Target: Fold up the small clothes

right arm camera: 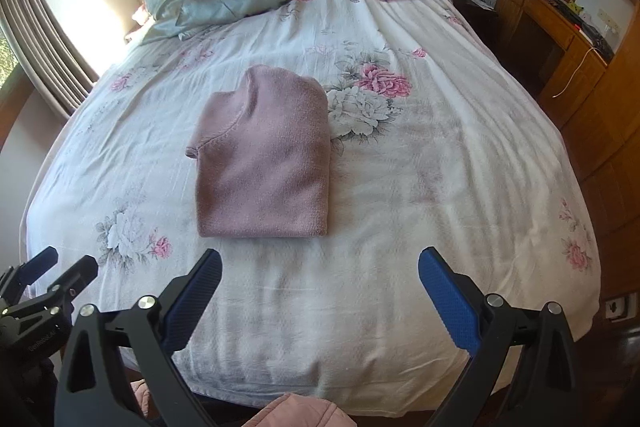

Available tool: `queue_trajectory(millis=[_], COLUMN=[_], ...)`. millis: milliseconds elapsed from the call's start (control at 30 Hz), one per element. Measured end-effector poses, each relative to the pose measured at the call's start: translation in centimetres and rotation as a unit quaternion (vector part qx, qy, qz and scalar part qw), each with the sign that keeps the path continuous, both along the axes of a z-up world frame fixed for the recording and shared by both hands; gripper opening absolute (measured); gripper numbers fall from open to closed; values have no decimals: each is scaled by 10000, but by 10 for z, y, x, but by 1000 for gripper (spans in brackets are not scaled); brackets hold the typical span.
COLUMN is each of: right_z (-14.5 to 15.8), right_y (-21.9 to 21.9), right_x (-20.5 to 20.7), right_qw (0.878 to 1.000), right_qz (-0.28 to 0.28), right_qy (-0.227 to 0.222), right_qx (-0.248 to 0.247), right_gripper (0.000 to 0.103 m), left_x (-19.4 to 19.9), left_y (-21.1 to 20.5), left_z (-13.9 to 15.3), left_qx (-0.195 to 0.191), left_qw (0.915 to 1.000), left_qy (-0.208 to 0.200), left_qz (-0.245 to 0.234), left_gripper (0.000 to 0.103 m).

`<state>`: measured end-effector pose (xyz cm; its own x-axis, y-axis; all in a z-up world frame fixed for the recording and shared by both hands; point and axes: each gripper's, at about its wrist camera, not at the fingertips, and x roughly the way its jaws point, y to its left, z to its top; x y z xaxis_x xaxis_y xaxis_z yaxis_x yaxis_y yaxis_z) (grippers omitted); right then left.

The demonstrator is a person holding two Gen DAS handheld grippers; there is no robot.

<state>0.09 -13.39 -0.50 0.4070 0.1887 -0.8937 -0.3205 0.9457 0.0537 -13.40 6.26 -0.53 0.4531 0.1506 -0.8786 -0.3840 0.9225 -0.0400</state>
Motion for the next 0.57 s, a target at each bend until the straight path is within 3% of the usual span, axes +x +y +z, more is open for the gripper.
queue_trajectory(millis=[567], right_z=[-3], right_y=[-4], right_x=[1], right_qw=[9999], right_qz=[-77], right_qy=[103], right_qx=[6], right_gripper=[99], left_x=[0], left_y=[1], left_z=[-1], left_qx=[-9], left_qw=[10000], left_qy=[-6], left_qz=[8], left_gripper=[89])
